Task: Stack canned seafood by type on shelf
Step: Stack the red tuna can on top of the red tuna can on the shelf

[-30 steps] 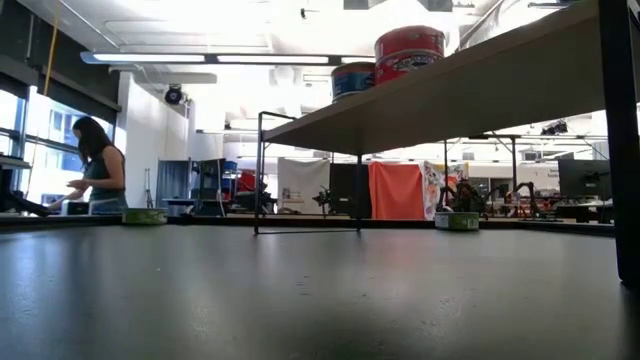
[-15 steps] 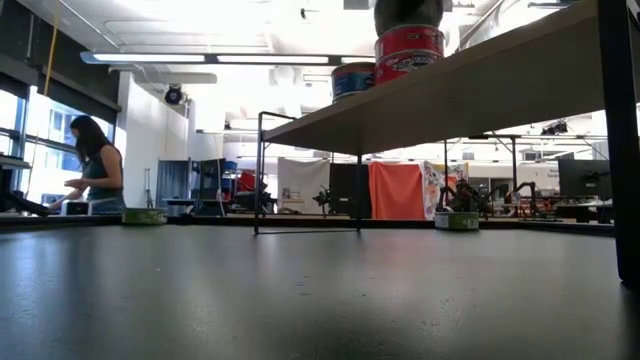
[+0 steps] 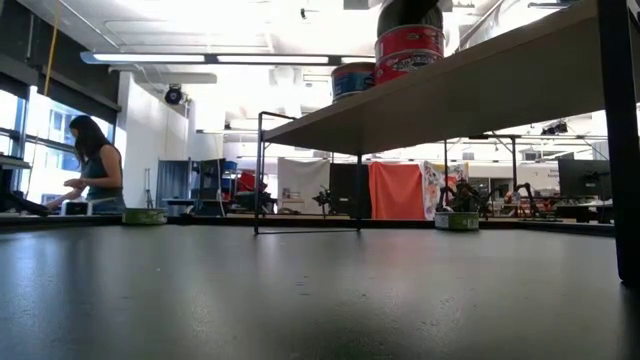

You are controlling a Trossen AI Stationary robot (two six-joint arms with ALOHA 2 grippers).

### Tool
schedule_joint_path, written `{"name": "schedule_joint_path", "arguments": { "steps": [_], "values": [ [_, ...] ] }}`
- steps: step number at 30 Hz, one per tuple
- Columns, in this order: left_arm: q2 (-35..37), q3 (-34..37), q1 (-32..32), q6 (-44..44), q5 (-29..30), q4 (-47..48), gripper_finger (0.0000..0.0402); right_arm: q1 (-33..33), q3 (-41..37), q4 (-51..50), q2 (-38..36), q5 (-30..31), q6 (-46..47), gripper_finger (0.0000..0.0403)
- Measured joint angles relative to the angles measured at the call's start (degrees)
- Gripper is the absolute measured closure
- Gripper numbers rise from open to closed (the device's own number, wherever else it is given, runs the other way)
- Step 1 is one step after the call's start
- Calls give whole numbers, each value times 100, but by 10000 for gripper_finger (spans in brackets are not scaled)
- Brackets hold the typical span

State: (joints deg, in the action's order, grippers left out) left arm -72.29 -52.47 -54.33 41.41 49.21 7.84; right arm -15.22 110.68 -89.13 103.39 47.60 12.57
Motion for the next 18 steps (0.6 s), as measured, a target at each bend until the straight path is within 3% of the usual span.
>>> {"name": "schedule_joint_path", "arguments": {
  "steps": [18],
  "values": [
    [0,0,-2,49,46,137,401,62,14,-80,31,-157,57,275]
  ]
}}
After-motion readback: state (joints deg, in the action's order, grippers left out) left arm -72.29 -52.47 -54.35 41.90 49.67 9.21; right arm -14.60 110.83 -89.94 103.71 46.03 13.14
